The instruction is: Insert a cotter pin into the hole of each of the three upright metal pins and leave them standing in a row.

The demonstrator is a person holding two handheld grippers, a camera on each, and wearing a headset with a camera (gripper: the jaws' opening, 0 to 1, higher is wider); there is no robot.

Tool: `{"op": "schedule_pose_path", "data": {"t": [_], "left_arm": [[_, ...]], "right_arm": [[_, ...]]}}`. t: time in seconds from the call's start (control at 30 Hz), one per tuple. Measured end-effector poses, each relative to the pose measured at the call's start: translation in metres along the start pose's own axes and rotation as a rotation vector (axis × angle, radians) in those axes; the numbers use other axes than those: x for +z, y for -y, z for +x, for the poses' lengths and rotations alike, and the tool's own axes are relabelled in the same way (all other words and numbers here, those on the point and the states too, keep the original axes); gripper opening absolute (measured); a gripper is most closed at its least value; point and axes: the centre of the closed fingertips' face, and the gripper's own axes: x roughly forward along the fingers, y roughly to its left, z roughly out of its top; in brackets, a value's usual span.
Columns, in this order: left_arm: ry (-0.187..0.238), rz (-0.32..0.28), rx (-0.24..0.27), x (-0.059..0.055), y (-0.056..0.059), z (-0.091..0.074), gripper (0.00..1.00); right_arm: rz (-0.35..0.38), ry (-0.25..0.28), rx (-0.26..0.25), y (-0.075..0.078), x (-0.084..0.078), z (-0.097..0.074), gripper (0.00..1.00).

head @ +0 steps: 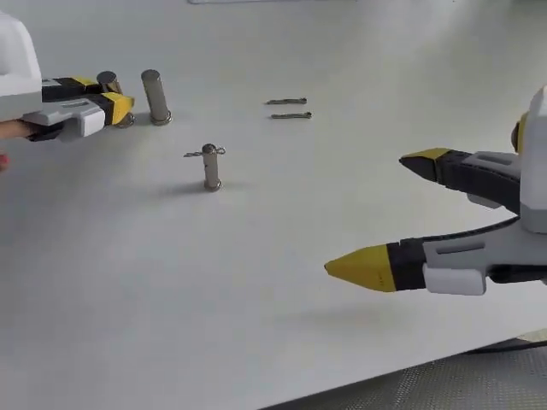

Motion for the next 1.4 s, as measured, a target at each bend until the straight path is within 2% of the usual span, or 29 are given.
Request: {"op": "schedule_pose_path", "data": {"t": [0.13, 0.27, 0.37, 0.47, 0.63, 0.77, 0.8, 0.87, 0.97, 1.07, 1.13, 1.2, 1.33, 1.4], "left_arm": [[-0.009, -0.002, 0.010, -0.001, 0.002, -0.003, 0.11], [-0.020, -0.012, 0.006, 0.000, 0.010, -0.011, 0.11], [-0.036, 0.027, -0.009, 0.004, 0.020, -0.018, 0.11], [-0.032, 0.020, -0.021, 0.009, 0.029, -0.028, 0.11], [-0.034, 0.074, -0.034, 0.017, 0.047, -0.045, 0.11], [-0.015, 0.057, -0.067, 0.025, 0.063, -0.056, 0.11], [0.001, 0.039, -0.089, 0.030, 0.071, -0.061, 0.11], [0.015, 0.039, -0.106, 0.037, 0.079, -0.068, 0.11], [0.038, 0.054, -0.118, 0.047, 0.089, -0.077, 0.11], [0.064, 0.030, -0.134, 0.056, 0.098, -0.083, 0.11], [0.062, 0.066, -0.146, 0.058, 0.107, -0.086, 0.11], [0.060, 0.062, -0.160, 0.057, 0.116, -0.087, 0.11], [0.037, 0.101, -0.182, 0.048, 0.132, -0.086, 0.11], [0.035, 0.102, -0.194, 0.043, 0.140, -0.084, 0.11]], "right_arm": [[0.001, 0.005, 0.000, -0.001, 0.001, -0.001, 0.98], [0.002, 0.021, -0.001, -0.001, 0.004, -0.003, 0.98], [0.002, 0.033, -0.007, 0.000, 0.007, -0.005, 0.98], [0.004, 0.047, -0.007, -0.001, 0.010, -0.006, 0.98], [-0.007, 0.060, -0.004, -0.005, 0.014, -0.010, 0.98], [-0.015, 0.073, -0.002, -0.006, 0.015, -0.013, 0.98], [-0.018, 0.079, -0.002, -0.008, 0.016, -0.015, 0.98], [-0.018, 0.093, -0.003, -0.010, 0.018, -0.018, 0.98], [-0.018, 0.110, -0.002, -0.012, 0.021, -0.021, 0.98], [-0.027, 0.109, 0.000, -0.014, 0.021, -0.022, 0.98], [-0.033, 0.108, 0.000, -0.015, 0.021, -0.023, 0.98], [-0.033, 0.106, 0.001, -0.016, 0.019, -0.025, 0.98], [-0.033, 0.108, -0.001, -0.018, 0.017, -0.028, 0.98], [-0.033, 0.111, -0.002, -0.020, 0.016, -0.030, 0.98]]}}
